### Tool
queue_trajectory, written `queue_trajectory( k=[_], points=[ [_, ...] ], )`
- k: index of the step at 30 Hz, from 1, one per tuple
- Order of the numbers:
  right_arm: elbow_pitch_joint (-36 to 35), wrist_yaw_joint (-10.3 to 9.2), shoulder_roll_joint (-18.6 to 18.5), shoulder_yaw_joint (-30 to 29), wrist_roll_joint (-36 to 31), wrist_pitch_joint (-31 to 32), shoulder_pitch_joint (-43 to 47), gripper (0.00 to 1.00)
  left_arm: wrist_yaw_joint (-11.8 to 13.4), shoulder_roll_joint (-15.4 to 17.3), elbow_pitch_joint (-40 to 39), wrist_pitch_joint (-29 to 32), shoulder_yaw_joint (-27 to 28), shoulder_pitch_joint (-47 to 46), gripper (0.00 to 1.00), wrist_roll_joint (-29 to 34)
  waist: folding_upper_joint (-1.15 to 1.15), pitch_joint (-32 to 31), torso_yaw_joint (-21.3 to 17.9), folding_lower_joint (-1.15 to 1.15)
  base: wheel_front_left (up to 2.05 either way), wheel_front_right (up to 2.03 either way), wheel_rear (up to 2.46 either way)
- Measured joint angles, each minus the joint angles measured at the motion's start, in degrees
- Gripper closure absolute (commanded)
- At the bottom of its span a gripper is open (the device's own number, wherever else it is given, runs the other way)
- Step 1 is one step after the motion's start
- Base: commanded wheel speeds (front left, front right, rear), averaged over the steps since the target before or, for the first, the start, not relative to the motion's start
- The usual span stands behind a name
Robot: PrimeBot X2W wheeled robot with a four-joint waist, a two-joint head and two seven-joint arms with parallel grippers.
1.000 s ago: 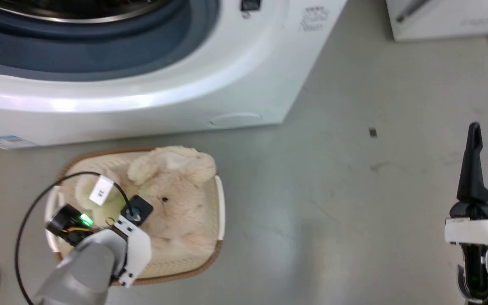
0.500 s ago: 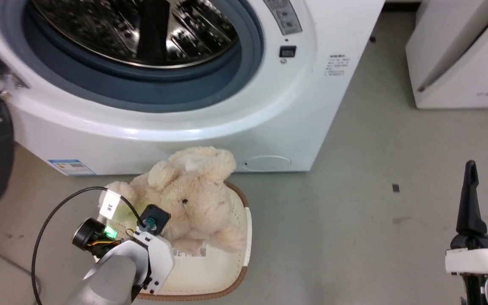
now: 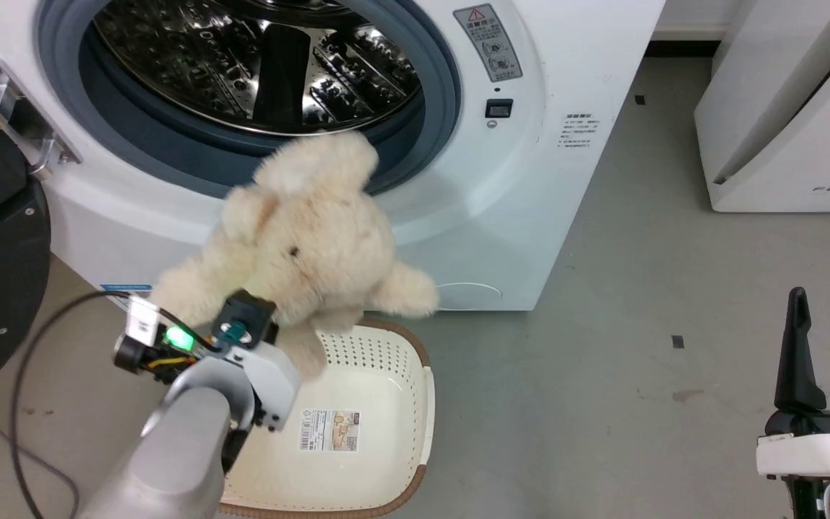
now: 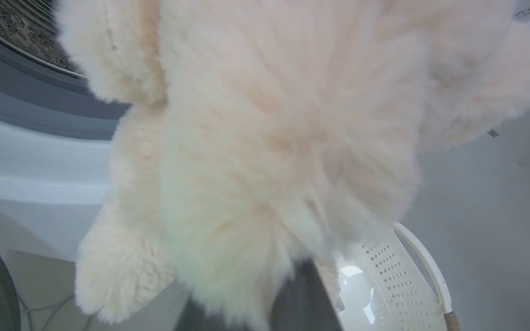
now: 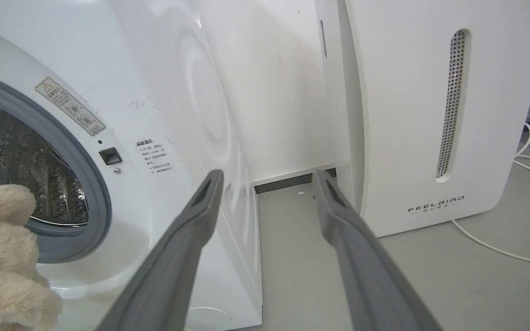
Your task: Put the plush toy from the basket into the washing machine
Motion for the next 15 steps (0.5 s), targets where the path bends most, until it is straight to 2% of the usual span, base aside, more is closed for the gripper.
queue_trajectory(
  k=[6,15],
  points=[
    [-0.1,0.00,0.0,0.3,0.1,0.0,-0.2,0.00,2.1,1.6,-5.5,0.0,4.4,-0.7,1.00,-1.5,0.00,1.8,-1.2,0.00,0.00,0.00,0.00],
    [-0.8,0.00,0.0,0.9,0.9,0.0,-4.0,0.00,2.8,3.5,-6.0,0.0,8.5,-9.5,1.00,-2.0,0.00,7.1,-3.6,0.01,0.00,0.00,0.00]
  ],
)
